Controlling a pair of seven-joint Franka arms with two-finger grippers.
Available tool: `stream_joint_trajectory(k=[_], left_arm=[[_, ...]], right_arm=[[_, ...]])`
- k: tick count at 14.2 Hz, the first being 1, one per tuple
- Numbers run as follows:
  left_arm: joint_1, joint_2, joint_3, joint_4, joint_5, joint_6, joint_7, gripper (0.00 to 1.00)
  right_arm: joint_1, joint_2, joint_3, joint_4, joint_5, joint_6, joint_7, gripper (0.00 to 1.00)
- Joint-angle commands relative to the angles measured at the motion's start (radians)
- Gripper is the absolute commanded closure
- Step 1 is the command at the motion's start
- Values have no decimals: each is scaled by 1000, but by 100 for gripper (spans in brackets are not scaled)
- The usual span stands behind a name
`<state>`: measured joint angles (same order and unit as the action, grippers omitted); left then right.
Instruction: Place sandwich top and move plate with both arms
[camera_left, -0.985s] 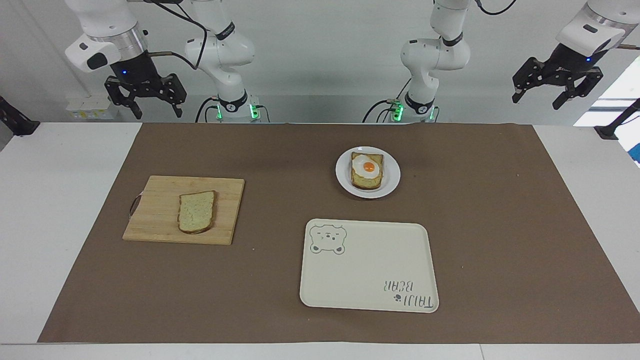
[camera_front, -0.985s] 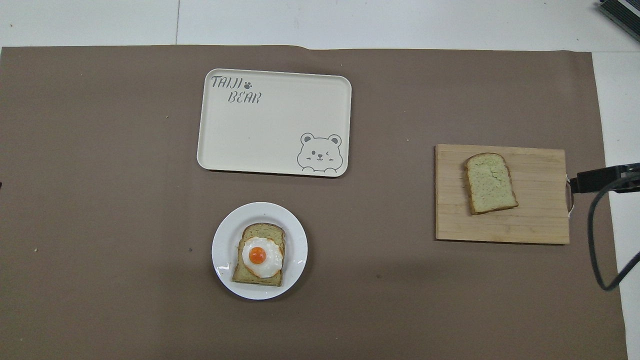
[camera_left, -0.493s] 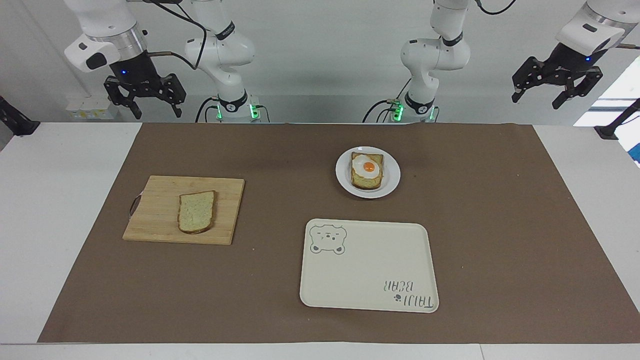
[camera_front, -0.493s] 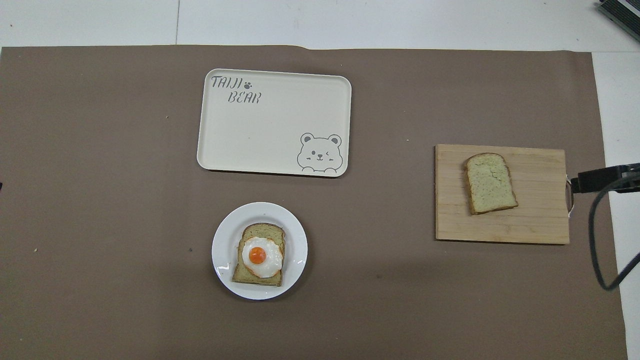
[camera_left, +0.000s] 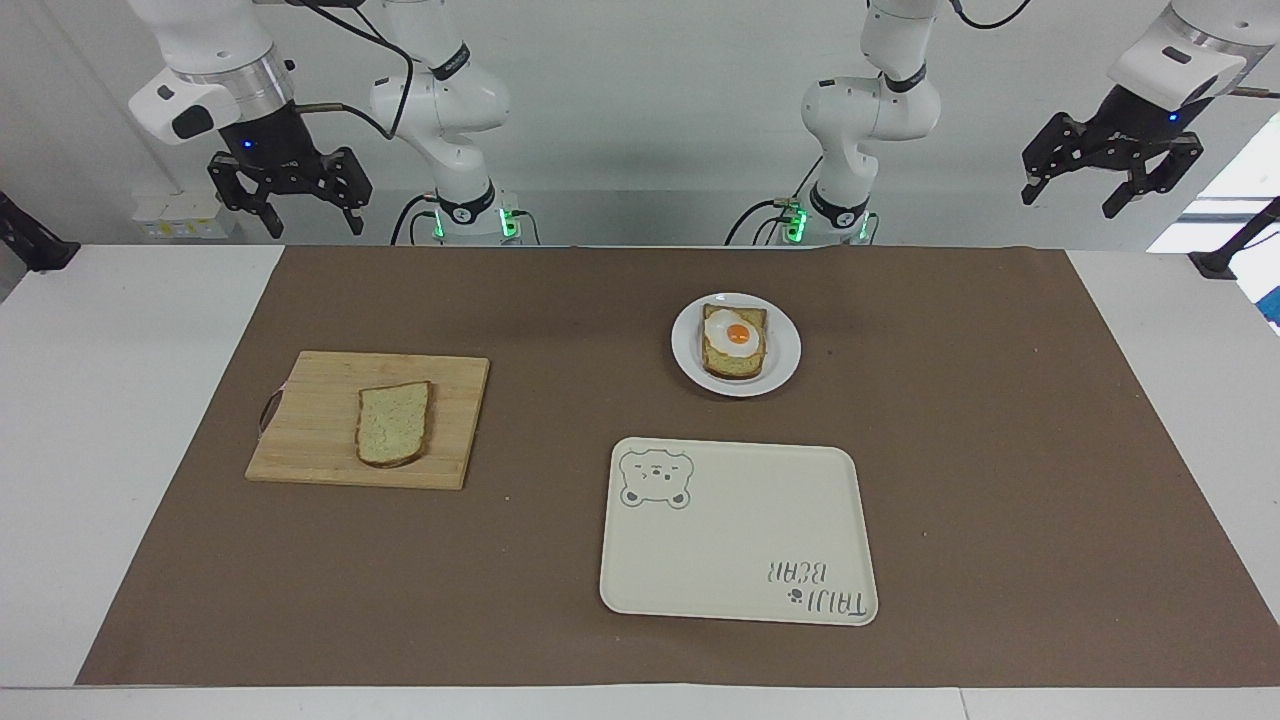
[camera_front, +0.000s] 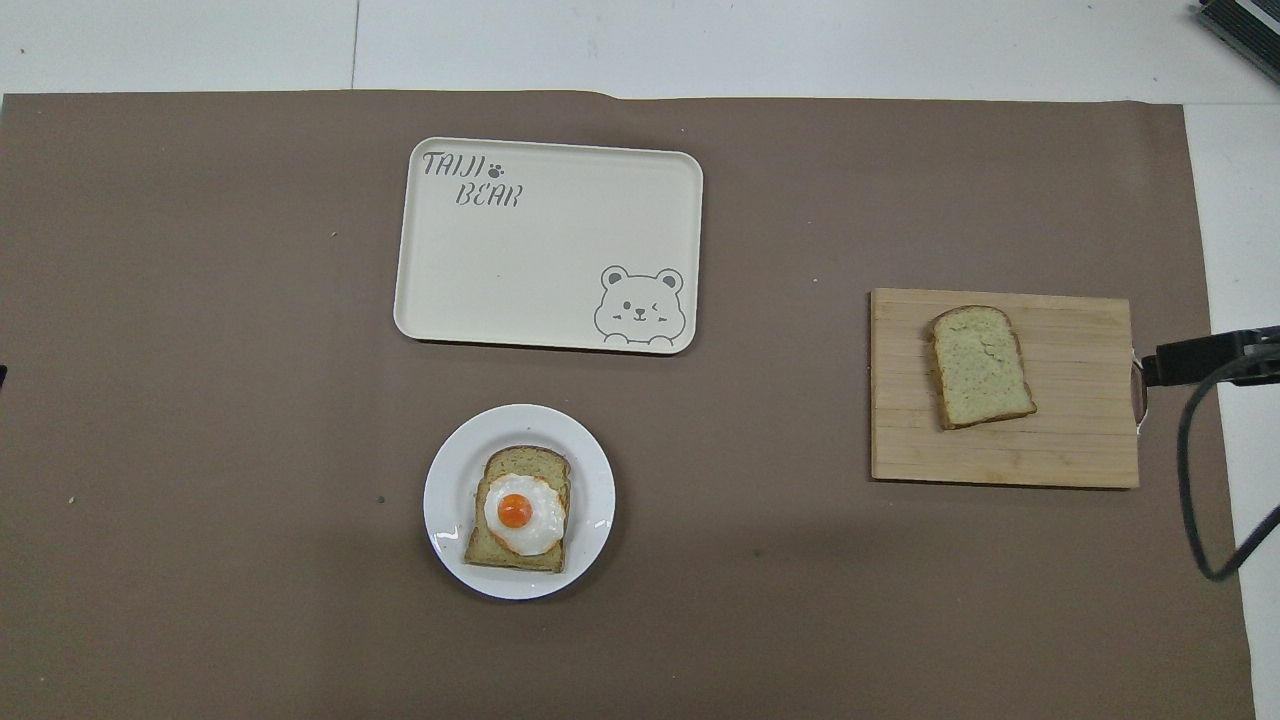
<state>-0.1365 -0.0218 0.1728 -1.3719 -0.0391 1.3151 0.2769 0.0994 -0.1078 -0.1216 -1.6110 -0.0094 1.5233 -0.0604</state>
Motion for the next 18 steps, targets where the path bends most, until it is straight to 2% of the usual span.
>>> stream_joint_trajectory(k=[1, 13, 18], left_arm=[[-3, -30, -3, -38, 2, -1, -11, 0], [-3, -41, -4, -52, 4, 6, -10, 0], [-3, -40, -4, -52, 5, 10, -11, 0]], right_arm=[[-6, -7, 0, -3, -1, -5, 8, 0], [-6, -16, -1, -15, 0, -6, 11, 0], [-13, -30, -1, -52, 3, 1, 10, 0]])
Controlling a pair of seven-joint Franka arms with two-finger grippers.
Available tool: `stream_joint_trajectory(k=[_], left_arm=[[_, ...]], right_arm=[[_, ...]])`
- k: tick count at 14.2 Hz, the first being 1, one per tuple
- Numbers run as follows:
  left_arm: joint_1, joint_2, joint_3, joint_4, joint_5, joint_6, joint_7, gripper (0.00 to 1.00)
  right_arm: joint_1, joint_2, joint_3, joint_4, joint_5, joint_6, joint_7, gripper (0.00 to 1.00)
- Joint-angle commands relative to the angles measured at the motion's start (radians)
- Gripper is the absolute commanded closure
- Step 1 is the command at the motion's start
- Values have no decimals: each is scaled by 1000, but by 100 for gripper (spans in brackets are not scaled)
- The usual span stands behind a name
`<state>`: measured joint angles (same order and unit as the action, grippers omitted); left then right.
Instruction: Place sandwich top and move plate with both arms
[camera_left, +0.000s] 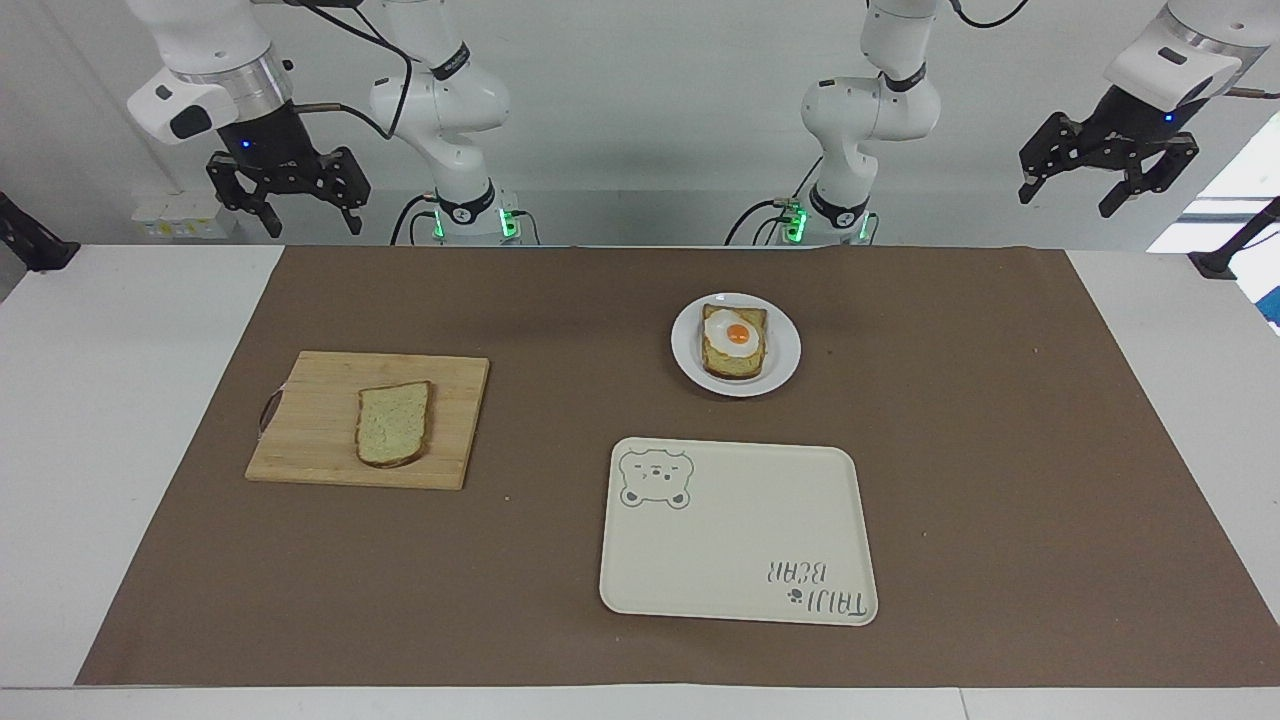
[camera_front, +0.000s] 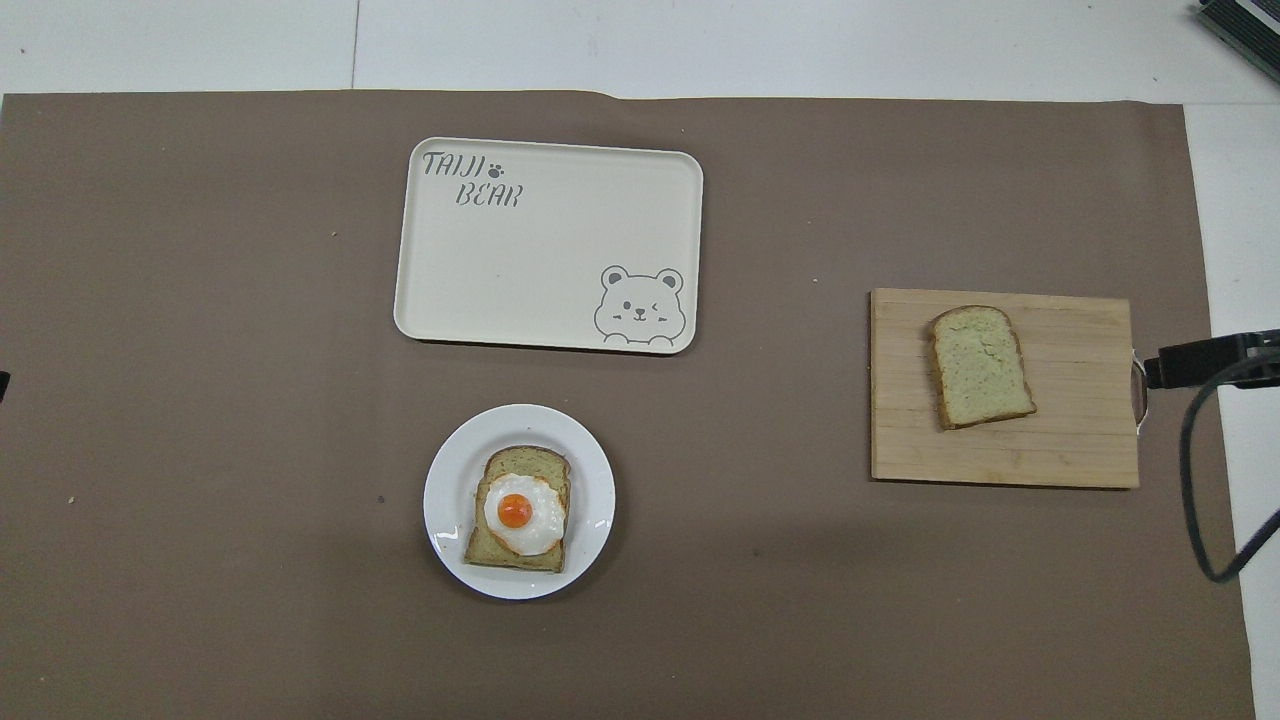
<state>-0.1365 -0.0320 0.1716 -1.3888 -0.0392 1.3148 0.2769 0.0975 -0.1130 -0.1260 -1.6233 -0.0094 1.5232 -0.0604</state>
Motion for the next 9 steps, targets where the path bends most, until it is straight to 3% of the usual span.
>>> stream_joint_trajectory(k=[1, 9], left_arm=[[-3, -29, -4, -35, 5, 11, -10, 0], [2, -29, -6, -32, 4, -3, -7, 0]], right_arm=[[-12, -24, 3, -49, 3, 12, 8, 0], [-32, -2, 3, -164, 32, 181, -56, 0]])
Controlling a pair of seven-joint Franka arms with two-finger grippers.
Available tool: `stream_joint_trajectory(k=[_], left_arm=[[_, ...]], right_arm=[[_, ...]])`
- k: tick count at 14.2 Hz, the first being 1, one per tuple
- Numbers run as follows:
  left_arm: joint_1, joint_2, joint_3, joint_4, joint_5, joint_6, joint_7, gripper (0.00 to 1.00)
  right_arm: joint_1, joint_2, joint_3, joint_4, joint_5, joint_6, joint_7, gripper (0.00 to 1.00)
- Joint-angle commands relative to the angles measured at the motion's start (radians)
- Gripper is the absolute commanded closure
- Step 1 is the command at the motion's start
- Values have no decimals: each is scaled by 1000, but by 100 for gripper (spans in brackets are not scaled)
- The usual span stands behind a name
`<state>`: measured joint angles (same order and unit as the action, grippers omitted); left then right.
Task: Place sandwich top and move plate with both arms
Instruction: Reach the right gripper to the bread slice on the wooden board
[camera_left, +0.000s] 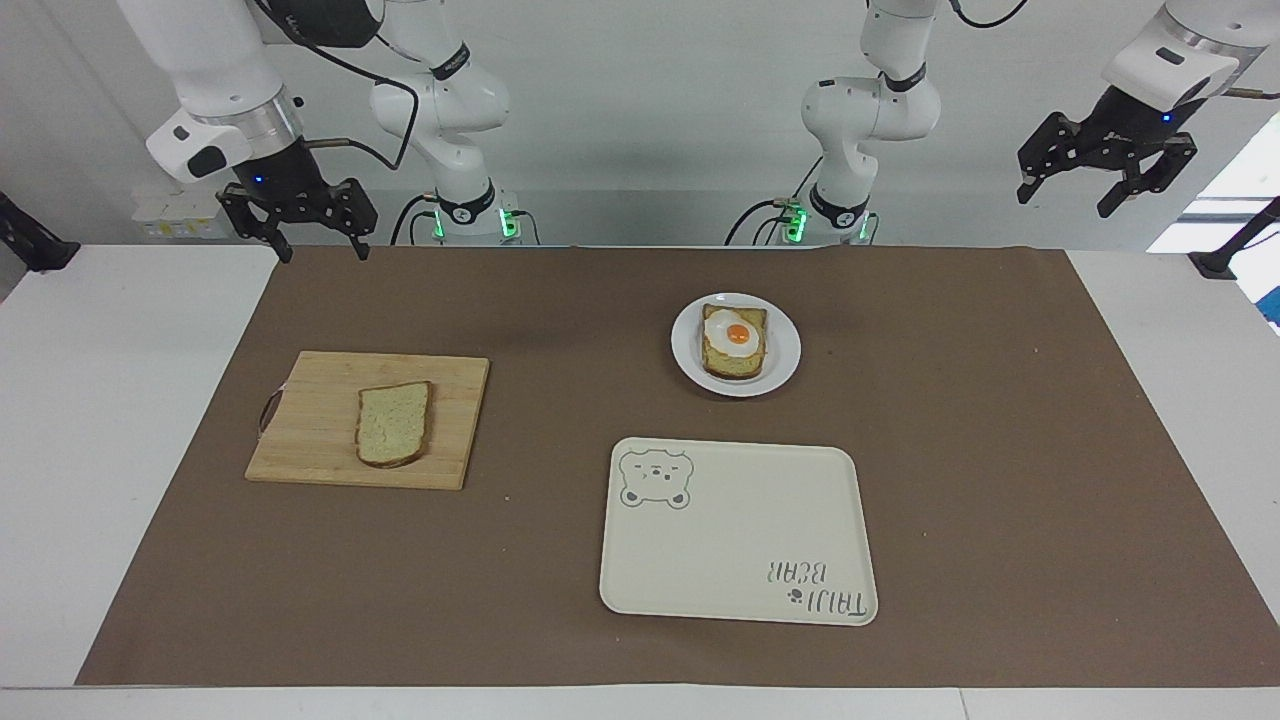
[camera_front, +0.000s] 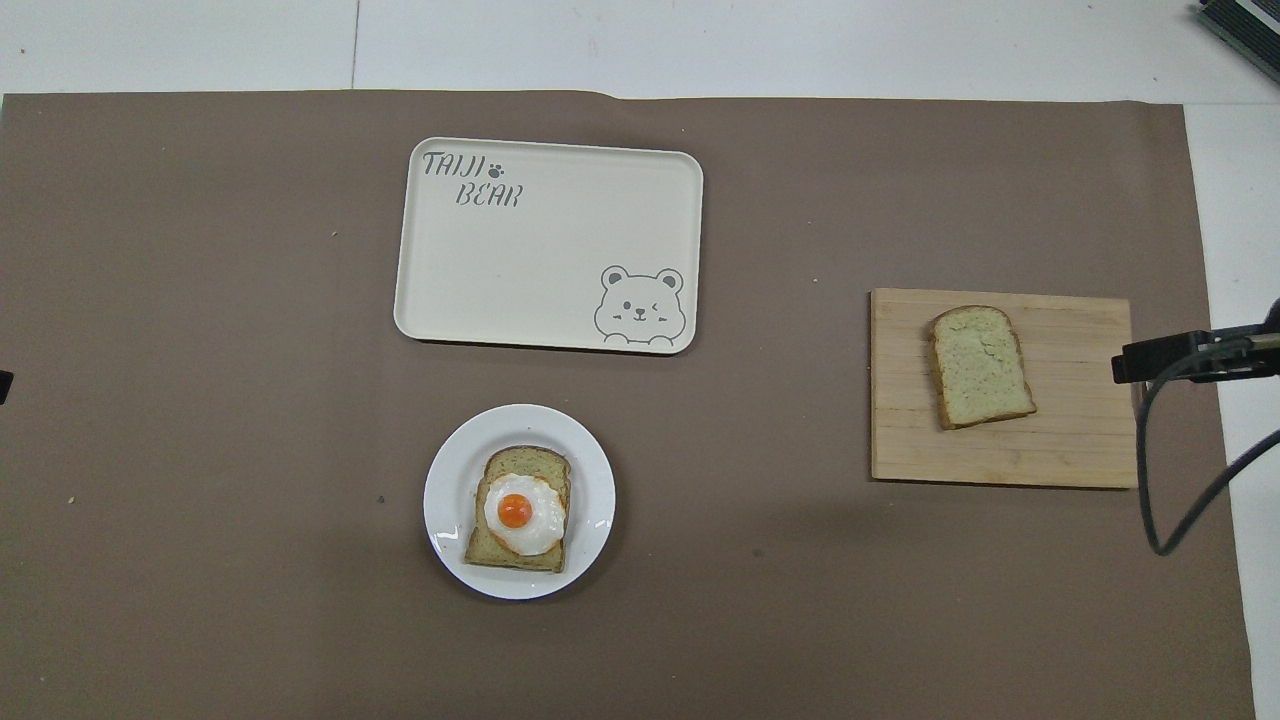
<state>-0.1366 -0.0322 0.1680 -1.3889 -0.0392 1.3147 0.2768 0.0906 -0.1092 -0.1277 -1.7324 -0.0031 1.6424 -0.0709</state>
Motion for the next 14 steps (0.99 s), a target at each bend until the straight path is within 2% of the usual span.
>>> stream_joint_trajectory(k=[1, 5, 8, 14], left_arm=[[6, -31, -2, -32, 4, -3, -7, 0], [11, -31, -2, -32, 4, -5, -7, 0], [11, -31, -2, -32, 4, -5, -7, 0], [11, -31, -2, -32, 4, -5, -7, 0]], right_arm=[[-28, -1, 3, -68, 26, 83, -50, 0], [-35, 63, 3, -91, 28, 161, -87, 0], [-71, 121, 3, -93, 84, 206, -141, 0], [-94, 187, 3, -196, 91, 387, -253, 0]])
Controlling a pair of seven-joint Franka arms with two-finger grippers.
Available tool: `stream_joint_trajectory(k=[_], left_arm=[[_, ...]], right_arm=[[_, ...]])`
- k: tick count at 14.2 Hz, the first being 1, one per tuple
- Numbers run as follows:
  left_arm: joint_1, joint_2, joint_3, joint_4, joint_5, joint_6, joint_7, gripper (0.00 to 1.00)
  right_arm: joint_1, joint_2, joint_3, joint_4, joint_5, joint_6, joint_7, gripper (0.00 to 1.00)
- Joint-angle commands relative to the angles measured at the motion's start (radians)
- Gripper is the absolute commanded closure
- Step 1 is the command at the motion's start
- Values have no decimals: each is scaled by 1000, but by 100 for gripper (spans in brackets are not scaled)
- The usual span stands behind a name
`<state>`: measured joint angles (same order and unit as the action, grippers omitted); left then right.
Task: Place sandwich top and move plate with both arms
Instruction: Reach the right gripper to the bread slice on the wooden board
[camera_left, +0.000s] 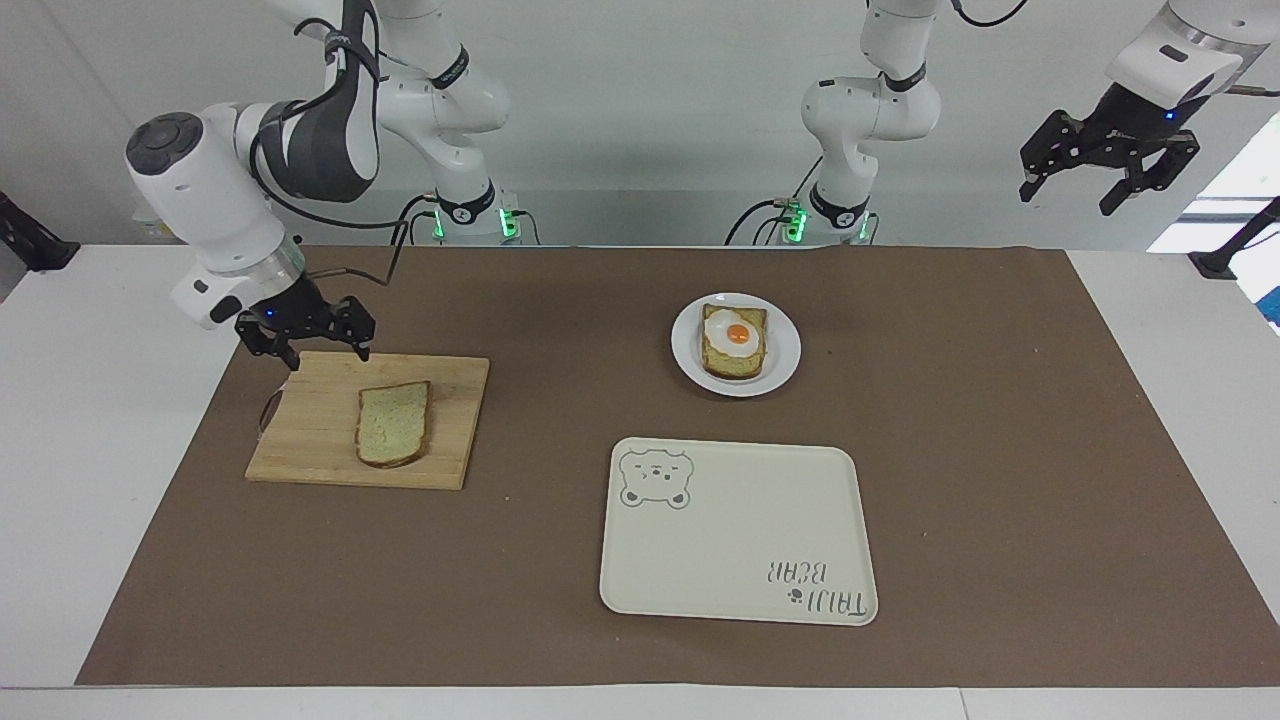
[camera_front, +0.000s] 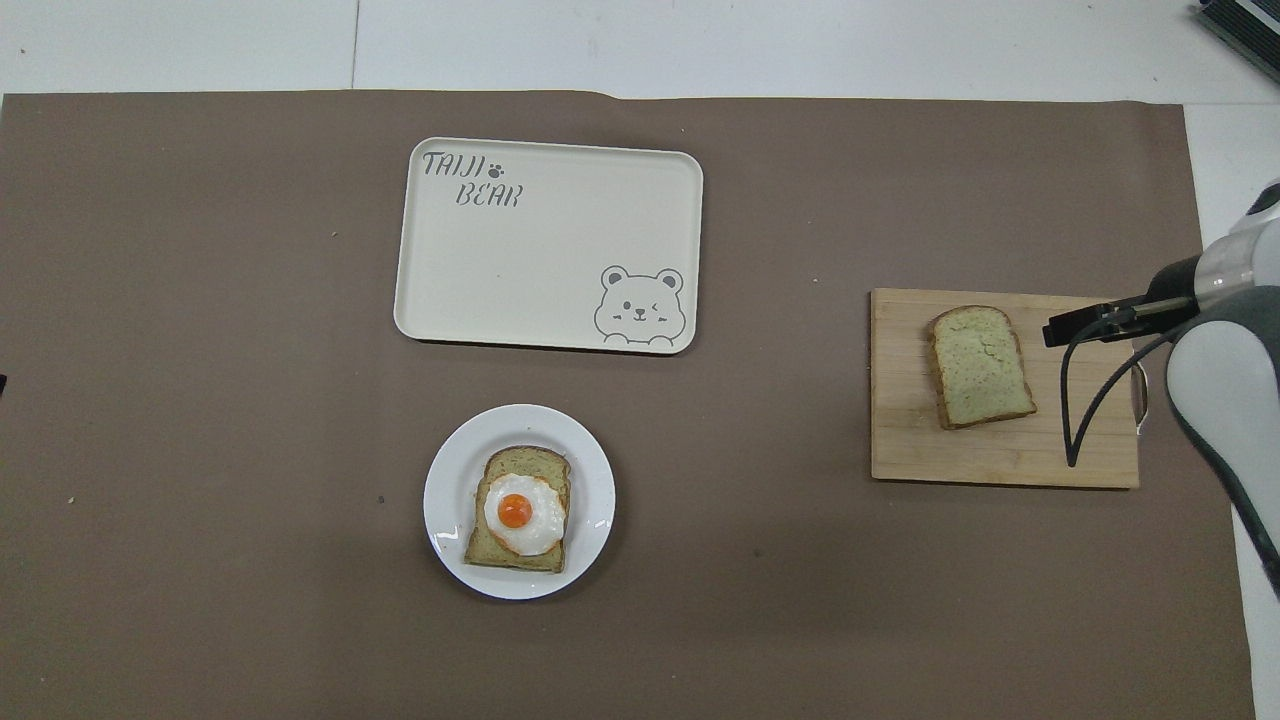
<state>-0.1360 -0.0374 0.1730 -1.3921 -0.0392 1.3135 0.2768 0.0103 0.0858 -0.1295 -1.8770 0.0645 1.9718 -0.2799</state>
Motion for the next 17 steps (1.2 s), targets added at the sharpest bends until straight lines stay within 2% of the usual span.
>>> stream_joint_trajectory(k=[1, 6, 9, 12, 14, 17], left_arm=[[10, -24, -7, -28, 4, -3, -7, 0], [10, -25, -7, -28, 4, -3, -7, 0], [10, -24, -7, -28, 4, -3, -7, 0], [10, -25, -7, -28, 4, -3, -7, 0], [10, -25, -7, -28, 4, -3, -7, 0], [10, -24, -7, -28, 4, -3, -7, 0]], right_arm=[[-13, -6, 5, -69, 23, 74, -47, 0], [-38, 58, 7, -113, 44, 173, -148, 0], [-41, 84, 7, -119, 47, 182, -151, 0], [-39, 121, 7, -146, 122, 238, -176, 0], [-49, 146, 7, -149, 126, 259, -221, 0], [-69, 155, 7, -157, 152, 262, -260, 0]])
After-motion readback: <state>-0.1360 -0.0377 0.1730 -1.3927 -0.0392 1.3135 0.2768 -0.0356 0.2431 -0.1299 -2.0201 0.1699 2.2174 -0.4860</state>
